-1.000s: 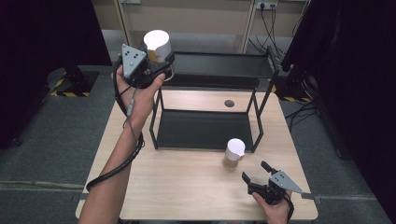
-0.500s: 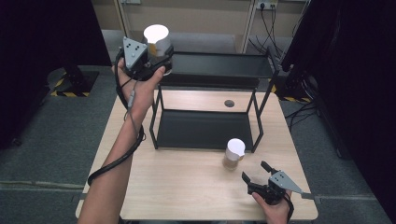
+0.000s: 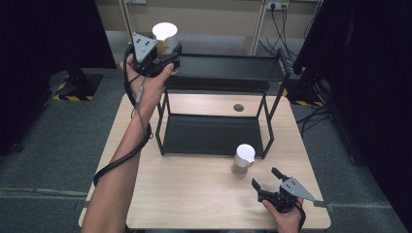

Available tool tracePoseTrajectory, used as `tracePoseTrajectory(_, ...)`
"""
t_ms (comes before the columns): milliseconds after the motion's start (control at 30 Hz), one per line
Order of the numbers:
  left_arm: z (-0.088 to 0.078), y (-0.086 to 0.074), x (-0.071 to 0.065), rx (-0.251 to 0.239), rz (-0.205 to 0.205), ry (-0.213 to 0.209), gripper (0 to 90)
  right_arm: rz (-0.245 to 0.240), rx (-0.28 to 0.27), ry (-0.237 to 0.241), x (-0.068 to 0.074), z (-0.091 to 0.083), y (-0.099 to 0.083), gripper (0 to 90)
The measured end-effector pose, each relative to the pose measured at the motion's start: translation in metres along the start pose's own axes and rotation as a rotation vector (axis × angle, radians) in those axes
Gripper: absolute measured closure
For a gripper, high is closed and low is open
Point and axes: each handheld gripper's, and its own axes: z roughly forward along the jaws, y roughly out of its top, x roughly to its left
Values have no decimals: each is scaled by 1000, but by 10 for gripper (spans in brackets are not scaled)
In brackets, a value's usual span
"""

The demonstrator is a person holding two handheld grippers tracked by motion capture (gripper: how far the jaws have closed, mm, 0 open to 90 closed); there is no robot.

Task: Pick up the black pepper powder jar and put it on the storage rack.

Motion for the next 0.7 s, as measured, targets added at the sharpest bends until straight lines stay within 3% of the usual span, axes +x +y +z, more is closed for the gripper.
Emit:
tracePoseTrajectory(167,7,-2,0,0,0,-7,303,-6,-2,1,0,0,0,74)
tracePoseTrajectory(700,28,-2,-1,36,-1,35,303,-5,-2,5,0,0,0,74)
